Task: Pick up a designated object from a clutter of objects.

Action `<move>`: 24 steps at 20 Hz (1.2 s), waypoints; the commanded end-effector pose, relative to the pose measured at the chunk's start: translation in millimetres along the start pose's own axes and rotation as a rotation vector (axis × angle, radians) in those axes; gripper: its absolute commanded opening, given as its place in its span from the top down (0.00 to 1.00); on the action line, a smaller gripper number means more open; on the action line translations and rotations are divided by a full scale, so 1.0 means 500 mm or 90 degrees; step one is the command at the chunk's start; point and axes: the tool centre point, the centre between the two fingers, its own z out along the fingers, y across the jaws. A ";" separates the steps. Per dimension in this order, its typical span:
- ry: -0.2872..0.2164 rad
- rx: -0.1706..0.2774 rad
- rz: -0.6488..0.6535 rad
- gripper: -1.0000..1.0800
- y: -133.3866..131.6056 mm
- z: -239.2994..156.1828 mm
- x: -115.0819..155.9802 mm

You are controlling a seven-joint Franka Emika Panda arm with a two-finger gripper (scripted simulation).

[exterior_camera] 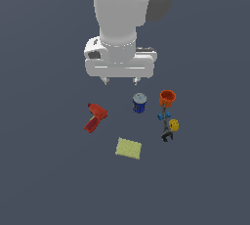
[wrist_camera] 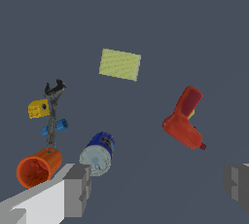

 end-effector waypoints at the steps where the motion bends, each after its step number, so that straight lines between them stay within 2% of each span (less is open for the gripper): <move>1: 0.000 0.000 0.000 0.04 0.000 0.000 0.000; 11: 0.026 -0.015 0.024 0.04 0.040 -0.034 0.010; 24: 0.026 -0.014 0.067 0.04 0.010 0.019 0.002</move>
